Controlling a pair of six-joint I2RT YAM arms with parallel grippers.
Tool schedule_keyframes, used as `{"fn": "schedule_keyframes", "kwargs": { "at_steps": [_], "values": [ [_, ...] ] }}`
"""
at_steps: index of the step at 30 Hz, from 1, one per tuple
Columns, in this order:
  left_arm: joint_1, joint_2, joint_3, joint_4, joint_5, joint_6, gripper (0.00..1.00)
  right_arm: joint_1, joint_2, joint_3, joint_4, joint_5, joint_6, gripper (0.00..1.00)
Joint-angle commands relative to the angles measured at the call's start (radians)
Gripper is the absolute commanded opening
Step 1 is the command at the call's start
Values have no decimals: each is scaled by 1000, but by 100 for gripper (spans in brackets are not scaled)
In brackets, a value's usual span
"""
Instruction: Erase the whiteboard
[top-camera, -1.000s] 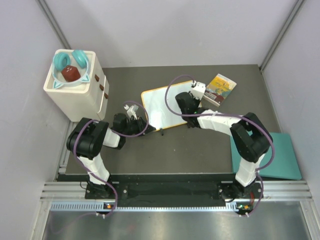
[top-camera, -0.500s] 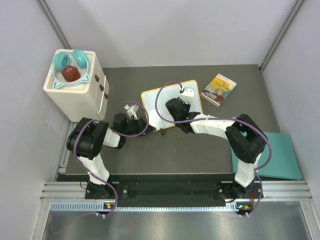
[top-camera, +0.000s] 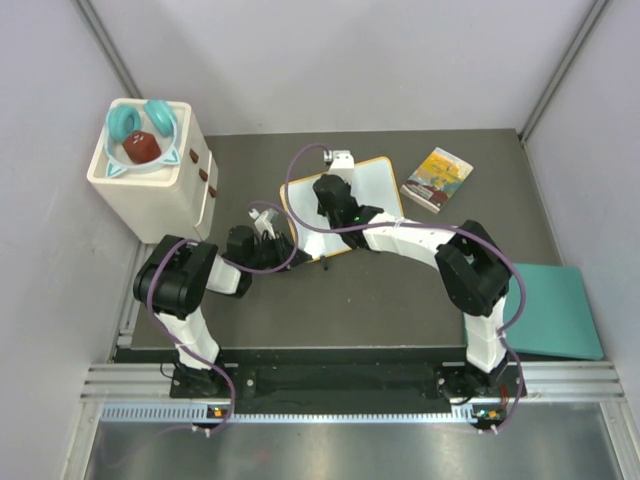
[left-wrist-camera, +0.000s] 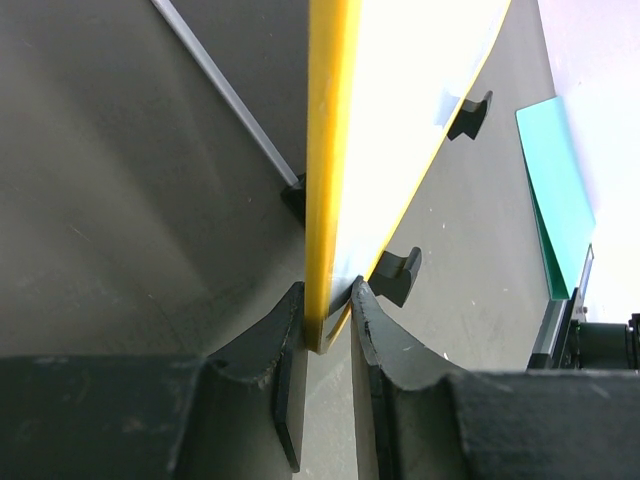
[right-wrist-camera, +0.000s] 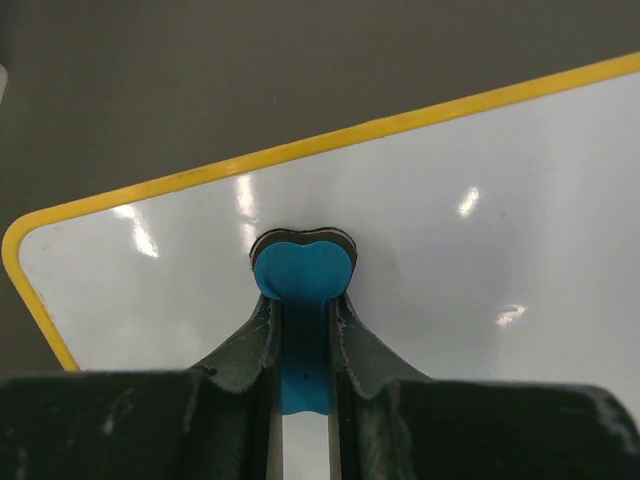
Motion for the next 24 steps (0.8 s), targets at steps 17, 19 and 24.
{"fn": "schedule_keyframes", "kwargs": {
  "at_steps": [17,19,24],
  "values": [
    [-14,21,0,-152,-166,93,0,-9,-234,-239,84,199,-59,0],
    [-15,20,2,-152,-166,96,0,-17,-264,-276,93,218,-67,0],
    [-17,0,-21,-133,-175,97,0,-34,-320,-291,31,250,-53,0]
  ]
}}
